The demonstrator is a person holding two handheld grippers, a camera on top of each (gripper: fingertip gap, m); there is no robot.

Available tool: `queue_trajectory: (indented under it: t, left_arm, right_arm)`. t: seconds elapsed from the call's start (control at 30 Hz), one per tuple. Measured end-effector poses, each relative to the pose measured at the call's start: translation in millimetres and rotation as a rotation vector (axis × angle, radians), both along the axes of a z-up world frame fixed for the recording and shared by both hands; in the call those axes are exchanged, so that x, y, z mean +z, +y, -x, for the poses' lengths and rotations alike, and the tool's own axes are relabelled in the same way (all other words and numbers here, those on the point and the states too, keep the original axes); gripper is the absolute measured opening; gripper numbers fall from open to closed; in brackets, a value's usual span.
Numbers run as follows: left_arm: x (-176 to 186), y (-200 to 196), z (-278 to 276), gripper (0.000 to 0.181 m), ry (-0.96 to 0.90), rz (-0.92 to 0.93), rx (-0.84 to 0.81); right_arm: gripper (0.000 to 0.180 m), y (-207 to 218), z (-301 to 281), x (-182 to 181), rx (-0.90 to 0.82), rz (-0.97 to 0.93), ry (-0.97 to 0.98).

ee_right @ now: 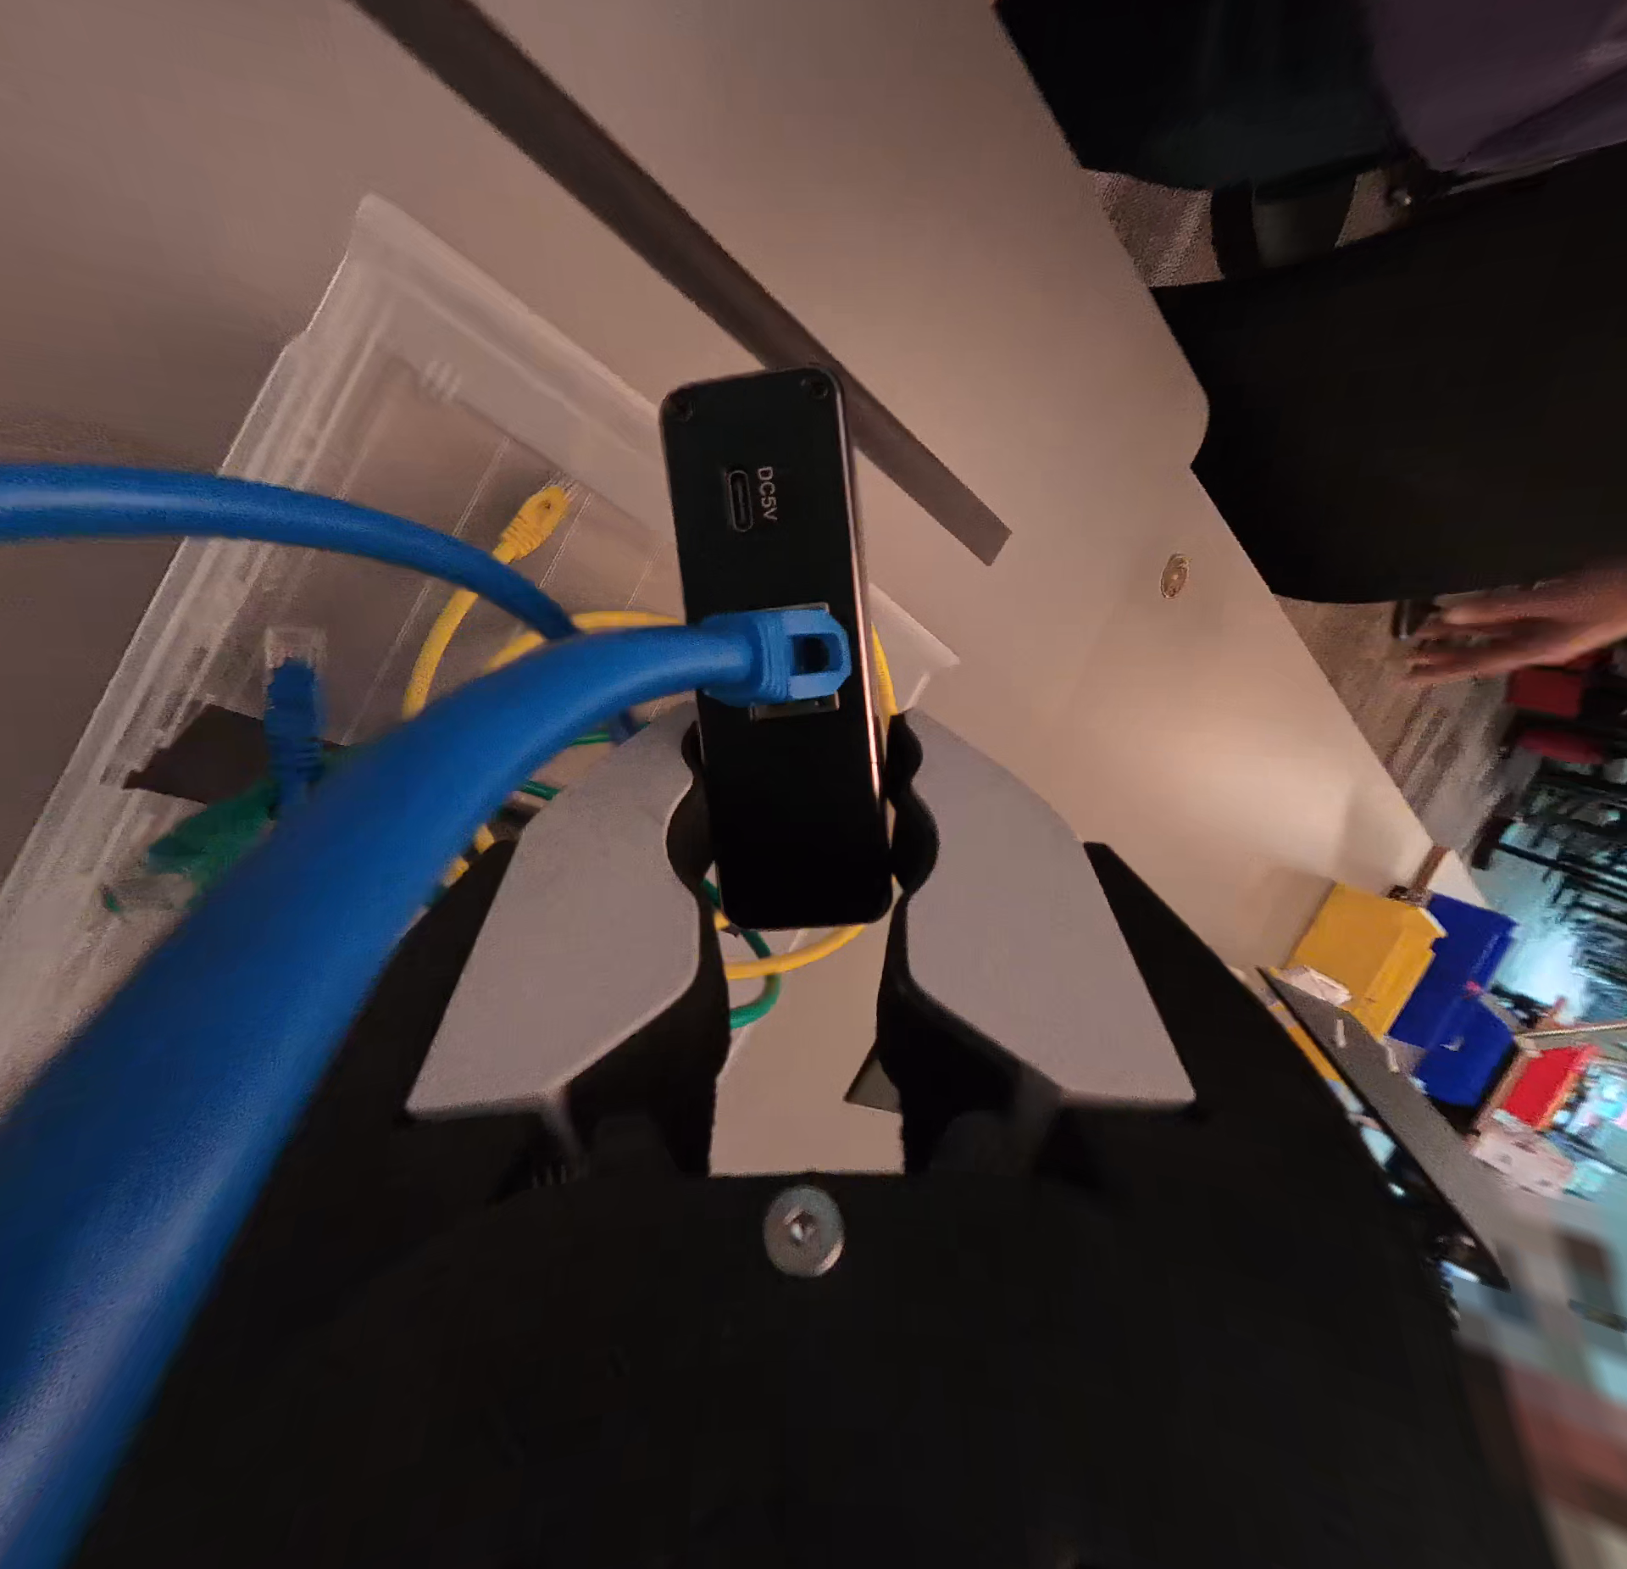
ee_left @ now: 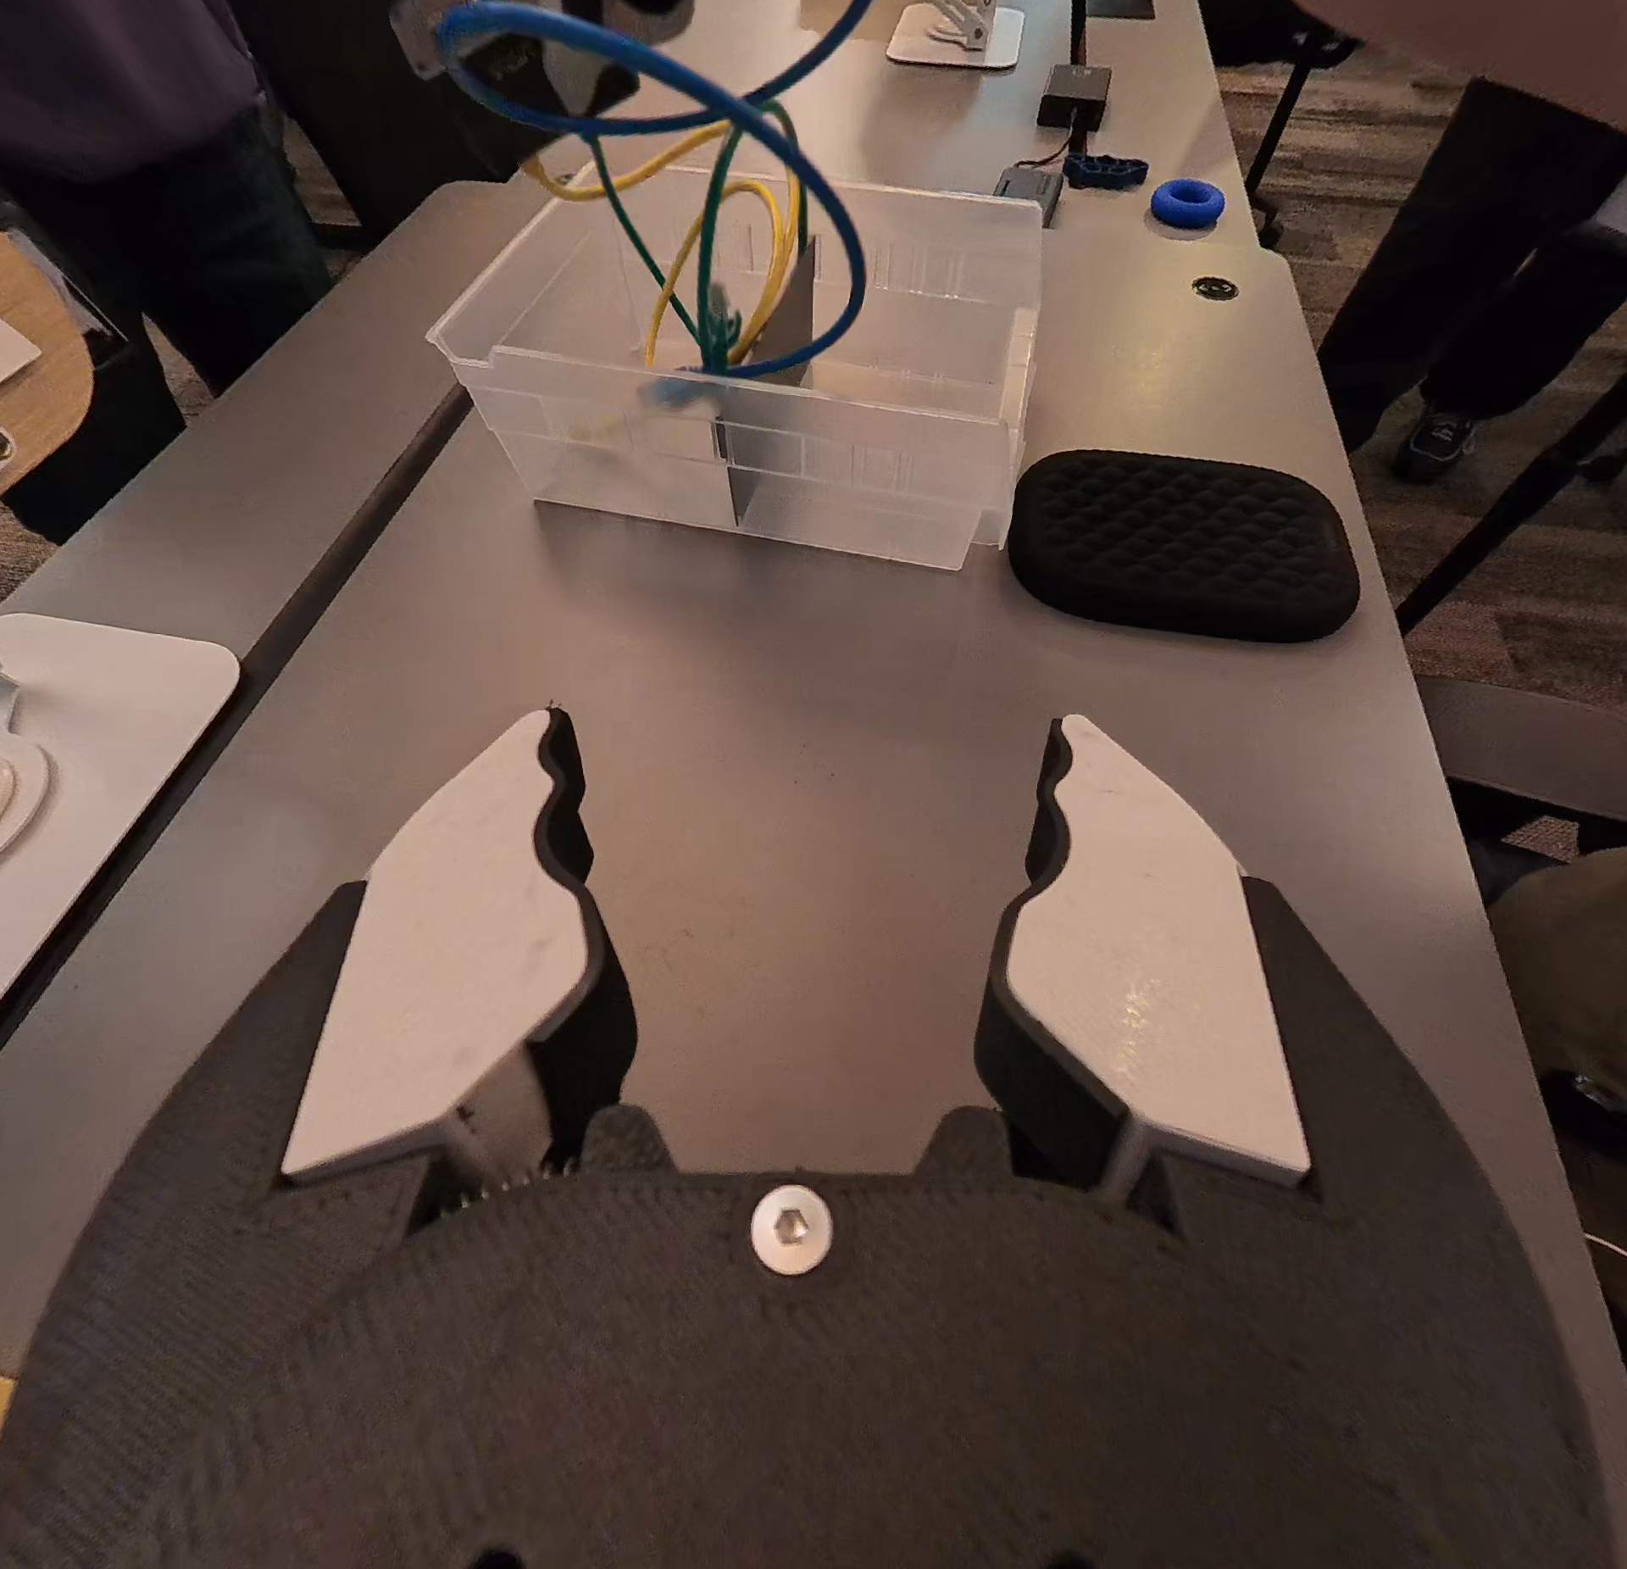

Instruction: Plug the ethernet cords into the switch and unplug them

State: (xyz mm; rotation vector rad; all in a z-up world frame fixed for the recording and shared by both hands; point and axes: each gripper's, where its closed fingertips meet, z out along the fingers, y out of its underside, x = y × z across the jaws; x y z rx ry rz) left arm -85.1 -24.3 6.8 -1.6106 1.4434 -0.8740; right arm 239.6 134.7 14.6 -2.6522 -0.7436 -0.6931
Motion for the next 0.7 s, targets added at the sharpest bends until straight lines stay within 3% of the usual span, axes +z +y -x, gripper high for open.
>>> queue_trajectory:
  t: [0.13,0.43,0.57,0.7]
  left_arm:
    - [-1.1,1.1,0.1,0.098,0.003,0.002,0.002]
    - [1.3,-1.5,0.5,0.098,0.007,-0.015,-0.005]
    - [1.3,-0.9,2.2,0.098,0.013,-0.017,-0.005]
    - [4.8,-0.6,3.8,0.098,0.003,-0.017,-0.005]
  right_arm:
    - [0.038,2.1,14.6,-27.6,0.146,0.084,-0.079]
    - [0.043,4.2,42.1,-76.2,0.368,0.303,-0.015]
    - [0.049,-1.1,43.4,-74.8,0.354,0.399,0.053]
    - [0.057,-4.0,39.1,-50.0,0.330,0.421,0.099]
